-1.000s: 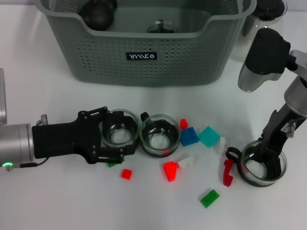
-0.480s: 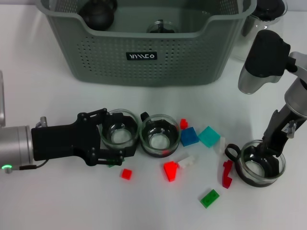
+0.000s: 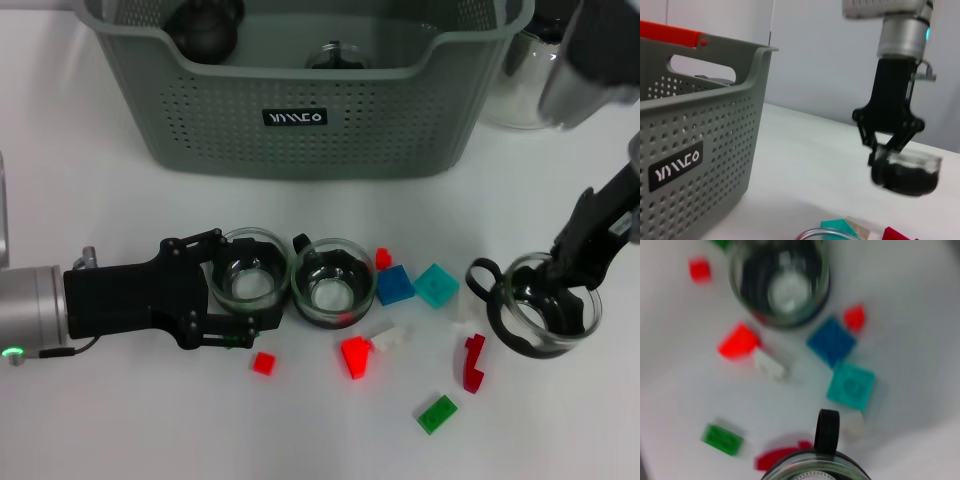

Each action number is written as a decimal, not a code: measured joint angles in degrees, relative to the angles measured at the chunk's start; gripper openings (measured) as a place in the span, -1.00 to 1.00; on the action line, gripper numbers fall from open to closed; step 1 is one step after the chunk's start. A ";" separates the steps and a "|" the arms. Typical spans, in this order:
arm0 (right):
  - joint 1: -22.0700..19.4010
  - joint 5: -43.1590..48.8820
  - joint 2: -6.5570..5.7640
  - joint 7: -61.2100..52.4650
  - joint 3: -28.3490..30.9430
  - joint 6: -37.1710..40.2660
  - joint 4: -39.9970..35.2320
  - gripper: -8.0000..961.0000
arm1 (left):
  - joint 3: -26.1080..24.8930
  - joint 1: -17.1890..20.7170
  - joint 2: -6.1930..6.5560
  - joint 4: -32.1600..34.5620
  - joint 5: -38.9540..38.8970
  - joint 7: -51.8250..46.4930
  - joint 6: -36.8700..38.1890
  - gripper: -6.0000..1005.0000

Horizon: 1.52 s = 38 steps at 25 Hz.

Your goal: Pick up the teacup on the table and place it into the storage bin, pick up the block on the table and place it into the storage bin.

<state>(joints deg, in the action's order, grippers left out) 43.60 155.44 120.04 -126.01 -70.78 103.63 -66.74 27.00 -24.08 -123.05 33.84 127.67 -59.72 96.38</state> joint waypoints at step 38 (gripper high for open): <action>30.04 -12.92 -4.62 -0.60 13.77 -40.88 30.02 -0.88 | -0.44 -0.62 0.02 0.00 -0.56 -0.50 1.93 0.86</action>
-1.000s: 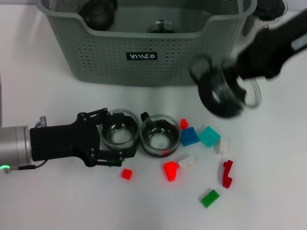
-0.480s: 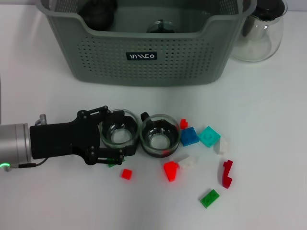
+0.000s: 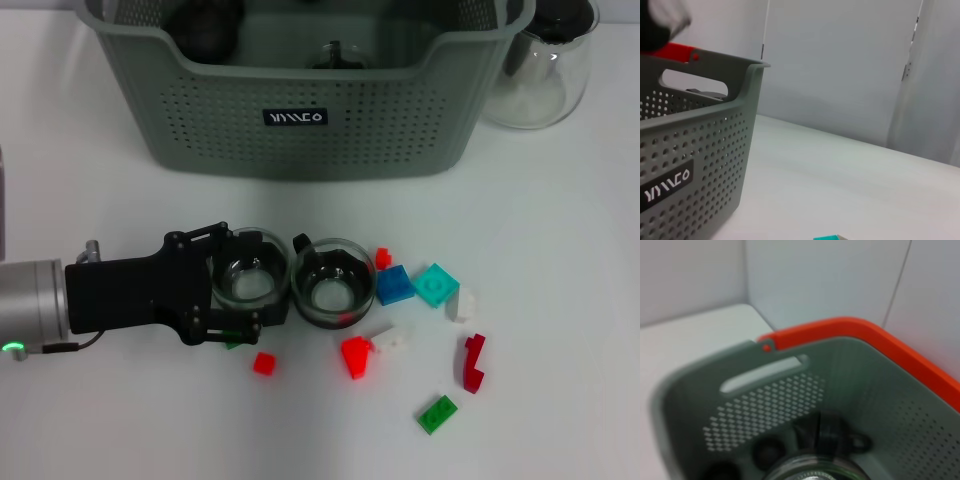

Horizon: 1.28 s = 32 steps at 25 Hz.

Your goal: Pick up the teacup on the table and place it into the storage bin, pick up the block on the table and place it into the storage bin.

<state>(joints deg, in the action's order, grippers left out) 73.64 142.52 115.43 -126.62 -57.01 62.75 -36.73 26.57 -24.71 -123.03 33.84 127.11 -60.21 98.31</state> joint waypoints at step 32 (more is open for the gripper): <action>-1.24 5.92 4.55 -1.05 -13.04 -25.52 14.62 -0.88 | -0.11 0.31 -0.10 0.00 -0.02 -1.67 0.12 0.86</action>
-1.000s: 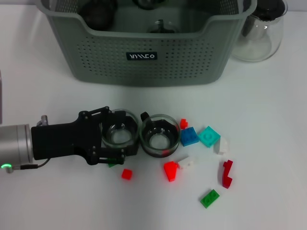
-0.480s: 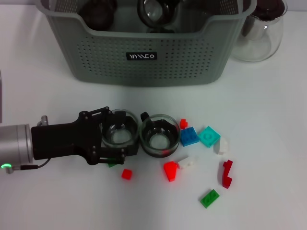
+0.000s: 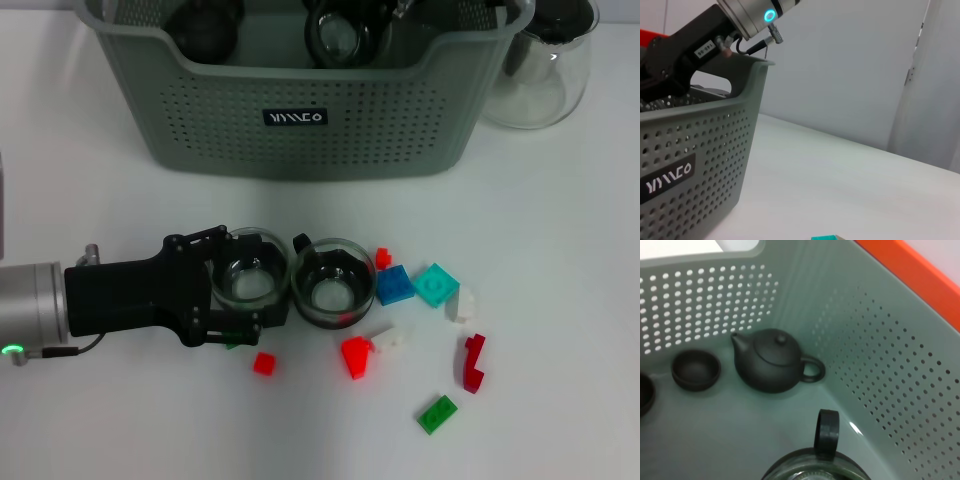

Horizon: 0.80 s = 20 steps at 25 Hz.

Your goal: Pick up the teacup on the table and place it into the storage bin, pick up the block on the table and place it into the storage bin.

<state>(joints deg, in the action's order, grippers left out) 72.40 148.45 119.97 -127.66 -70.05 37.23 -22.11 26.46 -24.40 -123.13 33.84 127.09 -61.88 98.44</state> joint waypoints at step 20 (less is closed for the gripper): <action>-0.46 4.18 0.26 -4.75 -1.76 1.41 -0.34 -0.79 | 0.00 -0.21 -0.01 0.00 0.00 0.01 -0.01 0.86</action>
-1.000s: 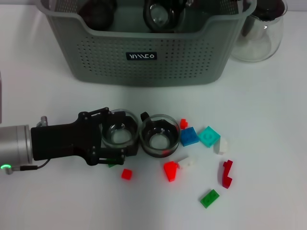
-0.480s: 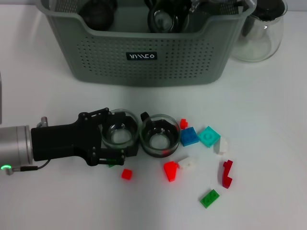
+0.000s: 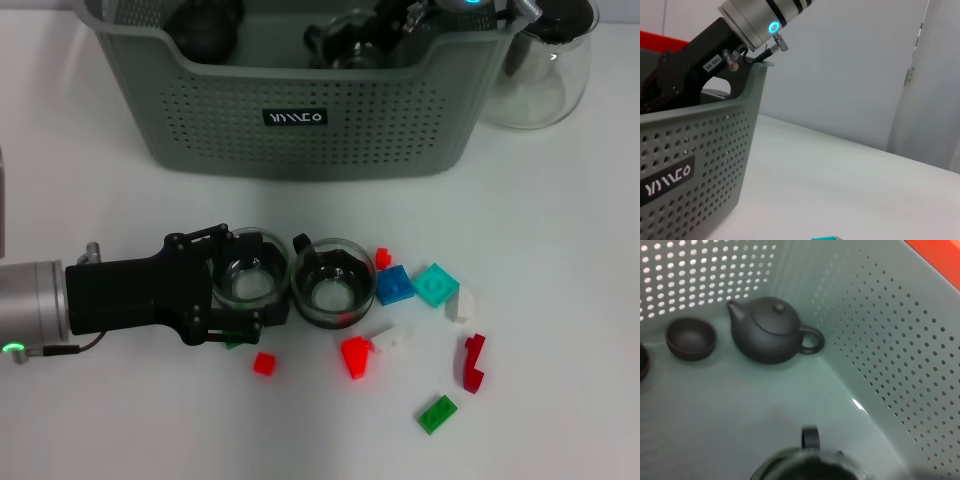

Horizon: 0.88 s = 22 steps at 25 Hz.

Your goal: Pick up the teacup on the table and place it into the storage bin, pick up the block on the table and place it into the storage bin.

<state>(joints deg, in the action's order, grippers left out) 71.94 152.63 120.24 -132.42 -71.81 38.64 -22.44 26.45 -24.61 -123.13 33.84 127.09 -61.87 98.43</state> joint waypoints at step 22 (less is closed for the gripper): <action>-6.53 -3.23 -0.15 -5.01 1.65 16.63 -32.08 0.62 | -0.27 0.52 0.01 0.00 0.00 -0.09 0.68 0.86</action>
<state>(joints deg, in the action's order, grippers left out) 65.42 149.40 120.08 -137.43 -70.16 55.27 -54.52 26.18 -24.09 -123.13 33.84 127.09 -61.96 99.12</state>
